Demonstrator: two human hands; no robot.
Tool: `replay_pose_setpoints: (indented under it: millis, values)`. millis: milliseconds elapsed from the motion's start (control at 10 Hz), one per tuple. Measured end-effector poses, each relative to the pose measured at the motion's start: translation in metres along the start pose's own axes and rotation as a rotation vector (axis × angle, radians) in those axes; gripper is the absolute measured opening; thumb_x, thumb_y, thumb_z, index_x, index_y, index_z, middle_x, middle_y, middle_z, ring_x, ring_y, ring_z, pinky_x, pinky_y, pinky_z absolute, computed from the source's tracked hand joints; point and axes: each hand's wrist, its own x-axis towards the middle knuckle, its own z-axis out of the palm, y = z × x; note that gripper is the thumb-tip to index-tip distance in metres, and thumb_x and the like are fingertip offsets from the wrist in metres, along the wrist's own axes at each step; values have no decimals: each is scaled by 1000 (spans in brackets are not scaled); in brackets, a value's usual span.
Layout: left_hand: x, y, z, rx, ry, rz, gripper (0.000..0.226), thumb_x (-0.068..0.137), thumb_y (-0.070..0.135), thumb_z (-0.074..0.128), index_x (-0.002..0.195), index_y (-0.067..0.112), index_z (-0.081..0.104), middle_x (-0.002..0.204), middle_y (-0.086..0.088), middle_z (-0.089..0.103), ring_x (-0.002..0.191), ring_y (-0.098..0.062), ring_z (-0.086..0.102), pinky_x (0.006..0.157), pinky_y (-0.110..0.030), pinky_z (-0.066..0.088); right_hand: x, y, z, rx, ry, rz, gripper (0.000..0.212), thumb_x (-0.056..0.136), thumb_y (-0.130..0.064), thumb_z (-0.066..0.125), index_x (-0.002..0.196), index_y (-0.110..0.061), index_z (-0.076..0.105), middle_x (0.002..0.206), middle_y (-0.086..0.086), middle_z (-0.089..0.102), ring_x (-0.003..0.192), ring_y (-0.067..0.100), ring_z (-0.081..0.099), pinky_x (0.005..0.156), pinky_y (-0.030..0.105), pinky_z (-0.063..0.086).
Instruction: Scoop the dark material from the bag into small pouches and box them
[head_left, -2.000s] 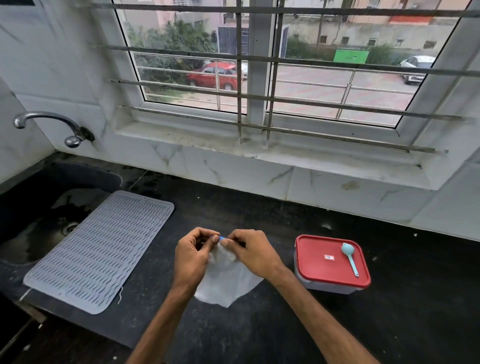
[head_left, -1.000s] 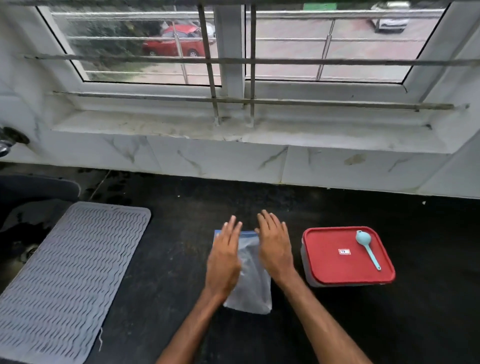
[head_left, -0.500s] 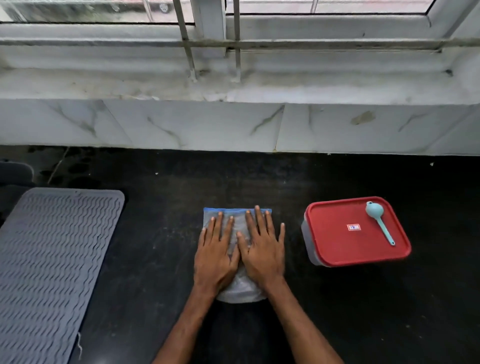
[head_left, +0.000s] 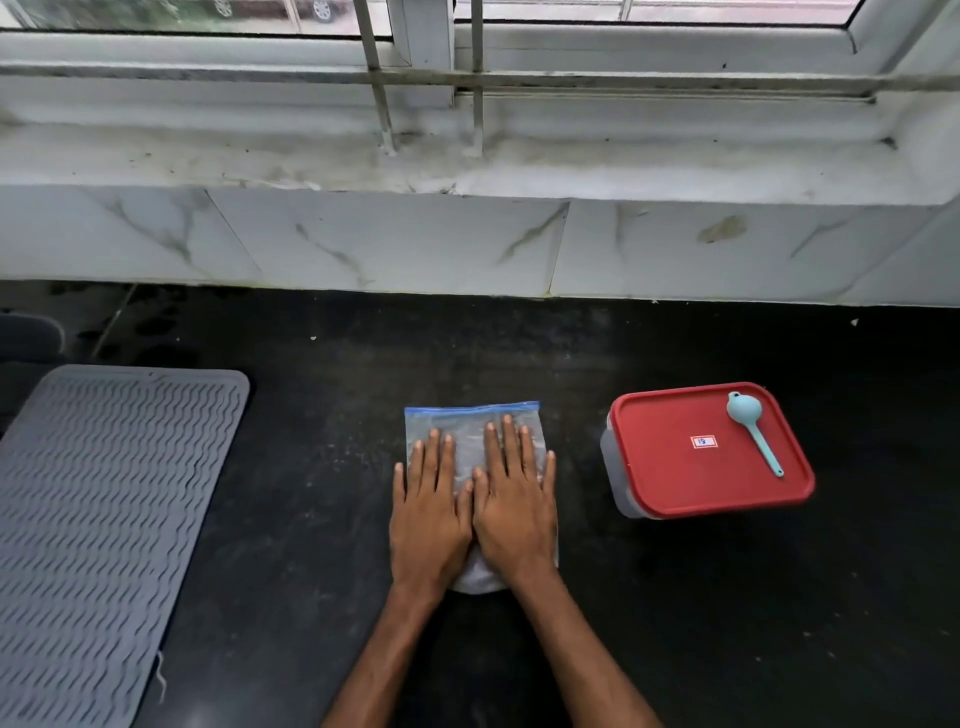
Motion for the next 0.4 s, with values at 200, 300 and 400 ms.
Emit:
replay_pose_setpoints:
  millis: [200,300,400]
  values:
    - [4,1,-4,34,-12,-14,65,97,47,23,156,20,22,163,2,18,150,-15,18,120,-42,4,3,3,-9,19,-13,-14,62,100,-40,25,158,-24,11,166,-4,2,152,13,-3,121,43,-6]
    - [7,5,-9,49,-30,6,64,97,45,23,154,16,27,162,-1,24,148,-19,25,118,-45,5,6,2,-10,-6,-34,-13,61,100,-40,26,158,-23,14,165,-3,5,152,15,2,120,45,-6]
    - [12,1,-14,88,-26,64,63,96,44,28,148,10,41,156,-6,37,141,-26,40,115,-49,10,9,5,-14,-13,-24,-23,62,97,-44,27,154,-20,31,163,-1,18,150,20,20,118,45,-9]
